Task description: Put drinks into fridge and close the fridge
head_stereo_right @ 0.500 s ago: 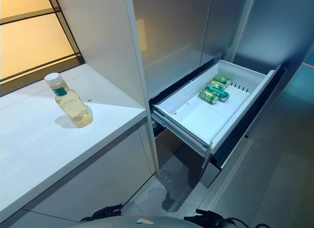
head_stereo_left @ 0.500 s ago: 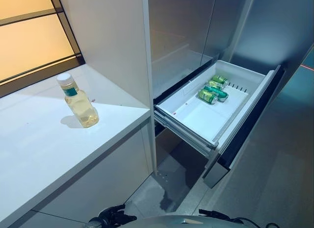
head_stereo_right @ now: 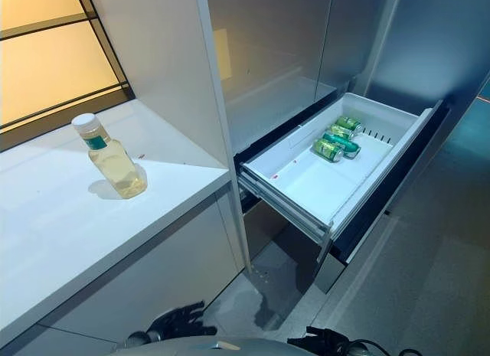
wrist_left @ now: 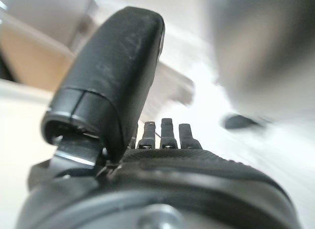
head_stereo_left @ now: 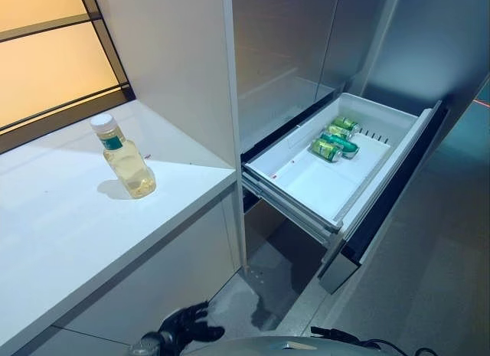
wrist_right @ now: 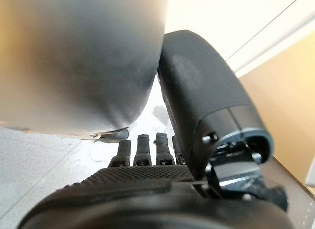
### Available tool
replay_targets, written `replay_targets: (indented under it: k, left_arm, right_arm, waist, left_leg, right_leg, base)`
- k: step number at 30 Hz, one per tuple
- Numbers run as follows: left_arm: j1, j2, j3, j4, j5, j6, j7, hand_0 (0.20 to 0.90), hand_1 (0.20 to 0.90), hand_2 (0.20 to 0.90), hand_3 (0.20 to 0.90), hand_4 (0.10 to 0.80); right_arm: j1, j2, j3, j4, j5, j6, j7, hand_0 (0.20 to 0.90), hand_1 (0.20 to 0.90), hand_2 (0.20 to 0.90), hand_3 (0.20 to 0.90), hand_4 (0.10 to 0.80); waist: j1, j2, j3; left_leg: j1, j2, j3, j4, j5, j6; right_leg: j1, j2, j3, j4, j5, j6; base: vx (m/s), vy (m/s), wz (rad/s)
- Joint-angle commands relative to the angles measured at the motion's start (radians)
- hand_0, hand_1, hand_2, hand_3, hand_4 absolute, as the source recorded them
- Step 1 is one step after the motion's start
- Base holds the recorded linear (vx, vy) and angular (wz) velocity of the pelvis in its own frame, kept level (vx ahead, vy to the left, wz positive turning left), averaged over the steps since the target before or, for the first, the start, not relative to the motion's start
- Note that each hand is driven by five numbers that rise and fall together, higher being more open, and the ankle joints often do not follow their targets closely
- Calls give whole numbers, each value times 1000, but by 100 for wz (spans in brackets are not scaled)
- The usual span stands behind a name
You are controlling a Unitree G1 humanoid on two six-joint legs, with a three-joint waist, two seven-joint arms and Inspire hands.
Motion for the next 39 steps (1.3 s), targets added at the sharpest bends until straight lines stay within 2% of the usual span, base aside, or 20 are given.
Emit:
replay_targets:
  k: [1, 2, 5, 7, 8, 10, 11, 13, 15, 16, 17, 18, 20, 22, 24, 26, 29, 30, 34, 39]
  left_arm:
    - [-132, 37, -15, -232, -161, 67, -272, 900, 900, 900, 900, 800]
    - [-147, 70, -16, -301, -187, 97, -375, 900, 900, 900, 900, 800]
    - [-197, 146, 6, -554, -309, 219, -509, 900, 900, 900, 900, 800]
    - [-234, 172, 56, -815, -508, 336, -505, 900, 900, 900, 900, 800]
    - [-250, 164, 82, -930, -629, 330, -477, 900, 900, 900, 900, 800]
    - [-260, 156, 100, -1030, -728, 289, -419, 900, 900, 900, 900, 800]
    - [-268, 143, 118, -1110, -789, 204, -338, 900, 900, 900, 900, 800]
    - [-281, 139, 149, -1161, -859, 39, -226, 900, 900, 900, 900, 800]
    - [-285, 132, 191, -1181, -831, -131, -110, 900, 900, 900, 900, 800]
    - [-284, 132, 213, -1188, -797, -224, -30, 900, 900, 900, 900, 800]
    - [-282, 126, 236, -1185, -758, -280, 30, 900, 900, 900, 900, 800]
    - [-277, 120, 269, -1186, -651, -395, 128, 900, 900, 900, 900, 800]
    - [-280, 123, 319, -1196, -479, -509, 276, 900, 900, 900, 900, 800]
    - [-284, 136, 355, -1203, -349, -558, 401, 900, 900, 900, 900, 800]
    - [-293, 151, 372, -1204, -228, -563, 522, 900, 900, 900, 900, 800]
    - [-314, 174, 380, -1209, -160, -531, 606, 900, 900, 900, 900, 800]
    - [-355, 201, 374, -1202, -115, -469, 694, 900, 900, 900, 900, 800]
    - [-378, 208, 370, -1192, -89, -423, 742, 900, 900, 900, 900, 800]
    - [-393, 234, 374, -1148, -85, -346, 792, 900, 900, 900, 900, 800]
    - [-382, 261, 366, -1097, -99, -274, 800, 900, 900, 900, 900, 800]
  right_arm:
    - [-47, -64, 1, 45, -15, -7, 38, 900, 900, 900, 900, 800]
    - [-50, -71, 0, 51, -15, -12, 43, 900, 900, 900, 900, 800]
    - [-50, -77, 0, 70, -10, -34, 45, 900, 900, 900, 900, 800]
    - [-41, -81, -9, 94, -14, -62, 45, 900, 900, 900, 900, 800]
    - [-35, -78, -19, 106, -19, -75, 41, 900, 900, 900, 900, 800]
    - [-27, -71, -19, 118, -19, -89, 33, 900, 900, 900, 900, 800]
    - [-18, -58, -17, 127, -21, -100, 23, 900, 900, 900, 900, 800]
    - [-5, -40, -7, 134, -4, -112, 11, 900, 900, 900, 900, 800]
    - [10, -23, 1, 133, 6, -115, -3, 900, 900, 900, 900, 800]
    - [16, -14, 6, 133, 12, -116, -11, 900, 900, 900, 900, 800]
    - [21, -7, 8, 135, 15, -118, -16, 900, 900, 900, 900, 800]
    - [28, 3, 12, 141, 18, -124, -22, 900, 900, 900, 900, 800]
    - [34, 14, 21, 151, 30, -131, -27, 900, 900, 900, 900, 800]
    - [35, 20, 26, 156, 38, -131, -29, 900, 900, 900, 900, 800]
    - [35, 25, 33, 161, 43, -133, -29, 900, 900, 900, 900, 800]
    - [32, 30, 43, 164, 51, -134, -30, 900, 900, 900, 900, 800]
    - [16, 42, 55, 170, 61, -127, -39, 900, 900, 900, 900, 800]
    - [2, 53, 60, 194, 65, -132, -53, 900, 900, 900, 900, 800]
    - [-1, 43, 53, 252, 53, -174, -45, 900, 900, 900, 900, 800]
    - [0, 26, 40, 264, 37, -181, -34, 900, 900, 900, 900, 800]
  waist:
    - [13, 37, 13]
    - [14, 41, 13]
    - [17, 51, 11]
    - [20, 57, 11]
    - [23, 59, 4]
    - [24, 60, 2]
    - [25, 59, -4]
    - [27, 56, -9]
    - [30, 50, -17]
    - [33, 46, -20]
    - [36, 43, -23]
    - [39, 38, -27]
    - [46, 32, -35]
    - [52, 28, -41]
    - [54, 24, -47]
    - [56, 22, -51]
    - [56, 24, -55]
    - [58, 32, -59]
    - [59, 48, -63]
    - [58, 55, -62]
  left_leg:
    - [-18, -15, 69, 31, -92, 8]
    - [-18, -15, 67, 29, -91, 9]
    - [-17, -15, 59, 22, -89, 10]
    - [-10, -17, 48, 17, -93, 14]
    - [-12, -19, 42, 15, -95, 16]
    - [-9, -21, 35, 14, -98, 19]
    - [-4, -23, 27, 12, -101, 20]
    - [7, -25, 16, 10, -106, 21]
    - [15, -26, 7, 8, -109, 21]
    - [18, -26, 2, 7, -110, 21]
    - [21, -27, -3, 7, -112, 21]
    - [25, -27, -9, 5, -114, 21]
    - [26, -28, -15, 4, -115, 20]
    - [24, -27, -19, 4, -115, 19]
    - [23, -26, -22, 4, -117, 18]
    - [21, -24, -22, 4, -115, 16]
    - [19, -22, -19, 4, -111, 15]
    - [20, -23, -18, 4, -110, 16]
    - [24, -25, -12, 4, -110, 16]
    - [26, -23, -1, 4, -108, 10]
  right_leg:
    - [-58, -17, -56, 41, 10, 66]
    - [-59, -18, -55, 40, 11, 67]
    - [-61, -19, -49, 39, 14, 71]
    - [-53, -20, -47, 35, 11, 72]
    - [-55, -22, -46, 32, 11, 72]
    - [-51, -22, -44, 31, 10, 71]
    - [-45, -21, -42, 29, 8, 70]
    - [-33, -19, -42, 24, 5, 67]
    - [-22, -17, -43, 21, -1, 63]
    - [-17, -15, -44, 19, -3, 62]
    - [-13, -14, -45, 17, -5, 60]
    - [-7, -12, -48, 15, -10, 57]
    - [-4, -10, -53, 12, -13, 54]
    - [-2, -8, -58, 12, -18, 51]
    - [-2, -8, -64, 12, -21, 48]
    - [-3, -7, -67, 15, -25, 46]
    - [-5, -6, -67, 19, -27, 44]
    - [-4, -5, -65, 21, -29, 40]
    - [2, -9, -71, 20, -32, 42]
    - [7, -13, -76, 18, -33, 46]
  base:
    - [-39, 29, 0]
    - [0, 0, 0]
    - [-4, 11, 0]
    - [3, 34, 0]
    - [0, 0, 0]
    - [21, 7, 5]
    - [40, -7, 6]
    - [69, -18, 3]
    - [69, -27, -3]
    - [54, -32, -5]
    - [53, -37, -3]
    - [43, -34, -1]
    - [27, -30, 2]
    - [13, -21, 4]
    - [9, -16, 3]
    - [3, -13, 10]
    - [8, 4, 10]
    - [21, 35, 9]
    - [19, 54, 4]
    - [6, 15, -1]
